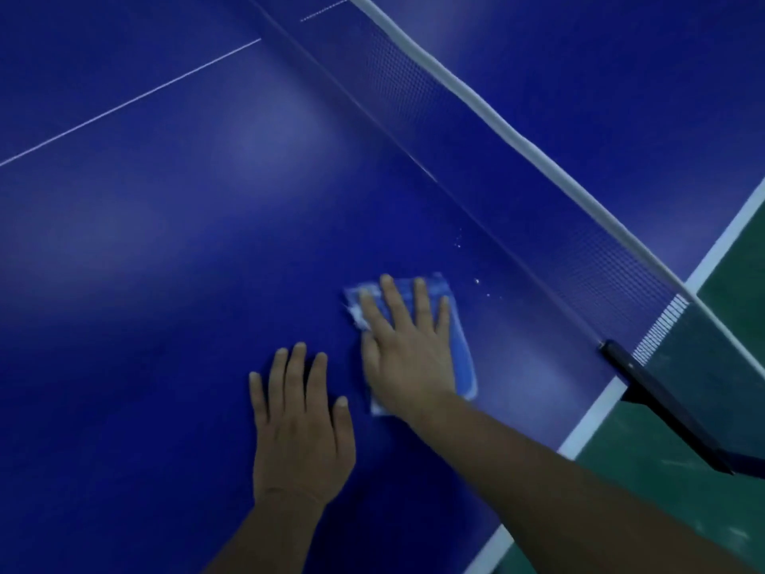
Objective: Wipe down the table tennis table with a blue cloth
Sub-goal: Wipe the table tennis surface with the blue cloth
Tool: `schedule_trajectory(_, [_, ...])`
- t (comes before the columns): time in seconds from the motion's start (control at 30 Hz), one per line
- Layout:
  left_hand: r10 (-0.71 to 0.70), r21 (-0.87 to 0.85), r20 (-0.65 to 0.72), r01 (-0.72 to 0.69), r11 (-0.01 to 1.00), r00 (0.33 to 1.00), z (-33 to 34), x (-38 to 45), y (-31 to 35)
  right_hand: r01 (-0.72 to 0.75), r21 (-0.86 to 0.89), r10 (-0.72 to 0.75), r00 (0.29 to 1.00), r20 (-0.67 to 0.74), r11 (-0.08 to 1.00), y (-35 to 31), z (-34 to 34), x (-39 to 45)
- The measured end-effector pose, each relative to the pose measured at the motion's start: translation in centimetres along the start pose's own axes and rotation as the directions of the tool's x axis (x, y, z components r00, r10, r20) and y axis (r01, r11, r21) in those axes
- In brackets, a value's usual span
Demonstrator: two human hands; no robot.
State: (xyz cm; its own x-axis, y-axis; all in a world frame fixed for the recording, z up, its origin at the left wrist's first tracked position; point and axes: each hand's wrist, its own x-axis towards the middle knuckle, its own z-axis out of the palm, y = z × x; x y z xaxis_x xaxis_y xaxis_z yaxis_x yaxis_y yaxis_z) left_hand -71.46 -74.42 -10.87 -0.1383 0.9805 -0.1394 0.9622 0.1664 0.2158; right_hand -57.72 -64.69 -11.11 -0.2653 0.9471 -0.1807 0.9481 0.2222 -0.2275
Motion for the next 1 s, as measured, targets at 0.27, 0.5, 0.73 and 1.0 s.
schedule_trajectory(0.27, [0.031, 0.040, -0.063, -0.028, 0.999, 0.998, 0.7, 0.6, 0.1, -0.040, 0.030, 0.041, 0.998, -0.053, 0.999, -7.8, -2.3, 23.9])
schedule_trajectory(0.5, [0.055, 0.027, -0.064, -0.054, 0.998, 0.996, 0.9, 0.4, 0.0, -0.322, 0.081, 0.327, 0.943, -0.056, 0.943, 1.5, -5.2, 23.1])
schedule_trajectory(0.73, [0.039, 0.012, -0.004, -0.039, 0.999, 0.999, 0.3, 0.5, 0.3, -0.588, 0.089, 0.594, 0.799, -0.094, 0.804, 7.1, -2.8, 6.9])
schedule_trajectory(1.0, [0.024, 0.031, 0.047, -0.026, 0.999, 0.999, 0.3, 0.3, 0.4, -0.537, 0.134, 0.552, 0.821, -0.144, 0.833, 7.9, -2.5, 5.6])
